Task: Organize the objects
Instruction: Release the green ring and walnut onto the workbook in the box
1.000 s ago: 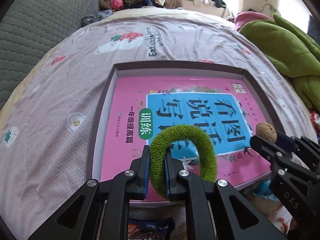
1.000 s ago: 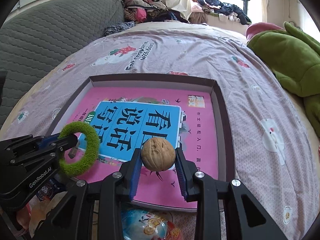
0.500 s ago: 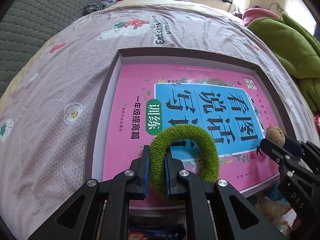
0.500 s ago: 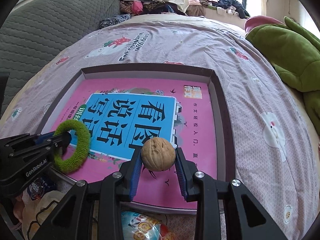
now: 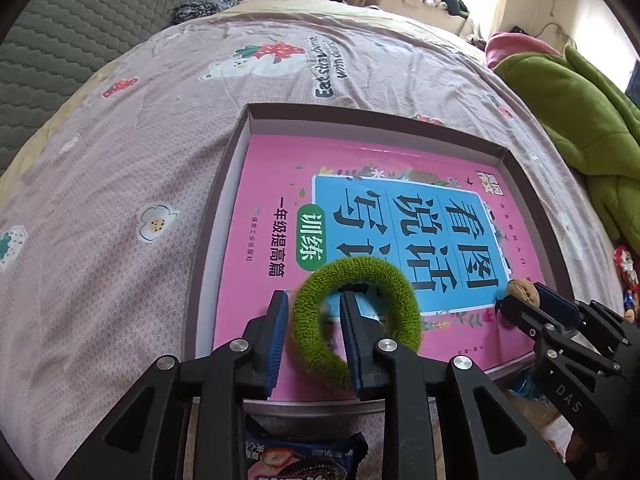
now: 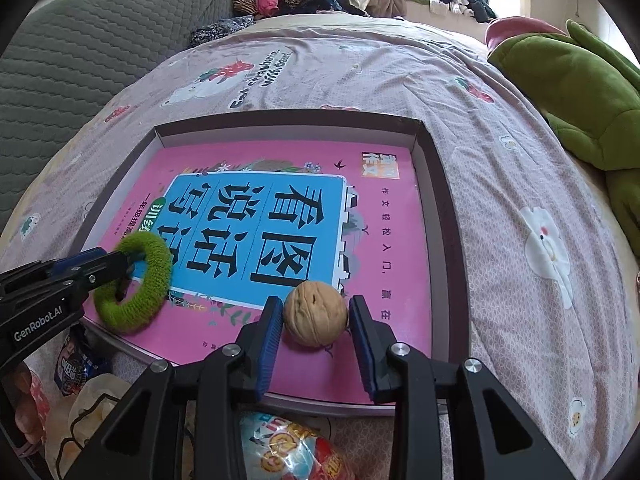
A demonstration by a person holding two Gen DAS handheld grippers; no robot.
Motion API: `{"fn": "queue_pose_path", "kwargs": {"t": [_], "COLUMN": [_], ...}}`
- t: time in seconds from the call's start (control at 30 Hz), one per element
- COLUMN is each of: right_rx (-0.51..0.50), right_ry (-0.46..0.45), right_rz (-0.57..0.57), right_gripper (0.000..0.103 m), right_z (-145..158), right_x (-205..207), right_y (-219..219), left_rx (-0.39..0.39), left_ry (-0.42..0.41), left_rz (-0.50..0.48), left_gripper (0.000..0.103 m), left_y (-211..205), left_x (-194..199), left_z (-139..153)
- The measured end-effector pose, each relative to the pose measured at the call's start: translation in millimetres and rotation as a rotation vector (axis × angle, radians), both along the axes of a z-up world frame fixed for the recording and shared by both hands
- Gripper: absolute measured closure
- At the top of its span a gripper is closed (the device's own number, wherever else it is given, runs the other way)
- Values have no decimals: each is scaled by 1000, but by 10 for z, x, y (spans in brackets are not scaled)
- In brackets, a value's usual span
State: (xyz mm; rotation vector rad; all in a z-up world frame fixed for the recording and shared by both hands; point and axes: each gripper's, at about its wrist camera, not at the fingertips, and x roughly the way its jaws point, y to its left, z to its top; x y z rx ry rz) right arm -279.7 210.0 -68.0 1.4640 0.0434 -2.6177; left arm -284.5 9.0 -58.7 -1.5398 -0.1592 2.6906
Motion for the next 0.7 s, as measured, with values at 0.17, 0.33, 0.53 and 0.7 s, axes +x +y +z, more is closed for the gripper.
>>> {"fn": "queue_pose_path", "kwargs": {"t": [0.17, 0.33, 0.53, 0.7], "right_rx": [-7, -21, -28, -38], "right_ry": [6, 18, 55, 100], "right_rz": [-5, -16, -13, 1], "right_gripper": [63, 61, 60, 55], "right_z": [60, 142, 323, 523], "right_x": [27, 91, 203, 359], "right_y": [31, 69, 73, 53], "left_rx": [-2, 10, 2, 11], "left_ry": [4, 14, 41, 66], "left_rz": [0, -4, -6, -23], "left_gripper": [71, 58, 55, 48], "left_y": [-34, -65, -69, -52], "left_x": [54, 137, 270, 428], "left_z": [42, 95, 241, 403]}}
